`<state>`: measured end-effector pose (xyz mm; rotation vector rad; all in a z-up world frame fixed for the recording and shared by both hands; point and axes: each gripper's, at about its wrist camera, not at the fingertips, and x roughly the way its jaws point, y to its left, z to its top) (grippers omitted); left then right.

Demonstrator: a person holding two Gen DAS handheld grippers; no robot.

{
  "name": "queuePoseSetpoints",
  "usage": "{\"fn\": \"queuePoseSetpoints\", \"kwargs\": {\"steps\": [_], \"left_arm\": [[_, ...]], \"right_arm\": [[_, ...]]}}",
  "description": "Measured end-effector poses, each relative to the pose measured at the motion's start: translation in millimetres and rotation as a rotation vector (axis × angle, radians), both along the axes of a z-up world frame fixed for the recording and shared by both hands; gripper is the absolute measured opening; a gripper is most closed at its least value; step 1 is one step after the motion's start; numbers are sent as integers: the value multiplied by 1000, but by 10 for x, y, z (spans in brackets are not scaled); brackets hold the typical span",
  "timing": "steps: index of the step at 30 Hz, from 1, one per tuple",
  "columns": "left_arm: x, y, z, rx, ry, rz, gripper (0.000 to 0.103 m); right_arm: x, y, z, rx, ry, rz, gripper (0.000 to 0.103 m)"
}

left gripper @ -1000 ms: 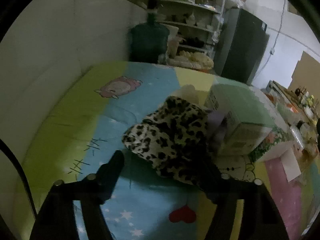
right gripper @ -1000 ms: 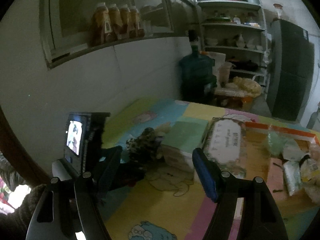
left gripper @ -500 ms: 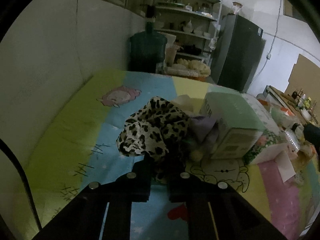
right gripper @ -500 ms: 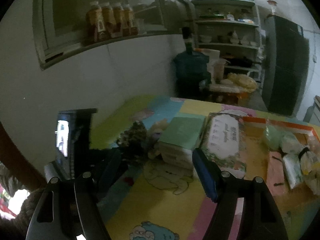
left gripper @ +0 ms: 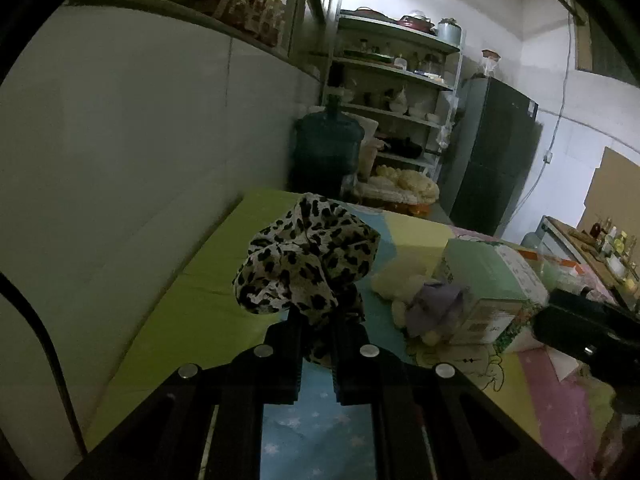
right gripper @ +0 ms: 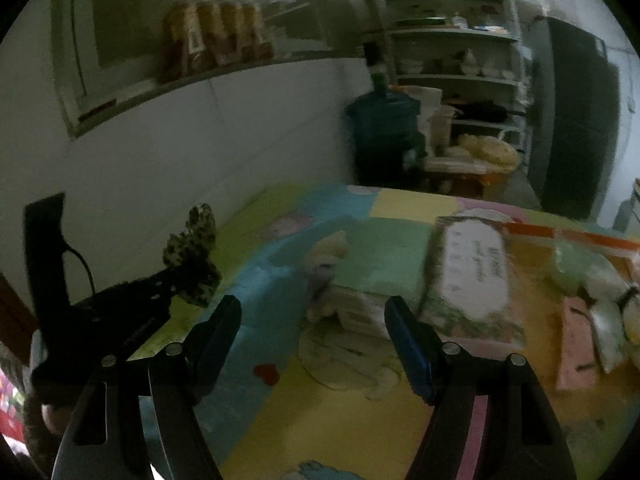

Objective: Organize soft objects
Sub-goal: 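Lift the leopard-print cloth with left tool while right tool grasps the white teddy bear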

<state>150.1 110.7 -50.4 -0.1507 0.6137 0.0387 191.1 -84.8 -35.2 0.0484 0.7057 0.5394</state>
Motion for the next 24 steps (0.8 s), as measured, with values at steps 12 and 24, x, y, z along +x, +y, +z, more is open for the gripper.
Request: {"fn": "queuePoseSetpoints", "kwargs": {"steps": [12,24], "left_arm": [[-152,207,-79,-13,-5,19,11],[-123,288,-148,-44,-1,13,12]], "right_arm": [[918,1104,-307,-393,123,196,75],[1122,1463,-843,-835,77,156,53]]}}
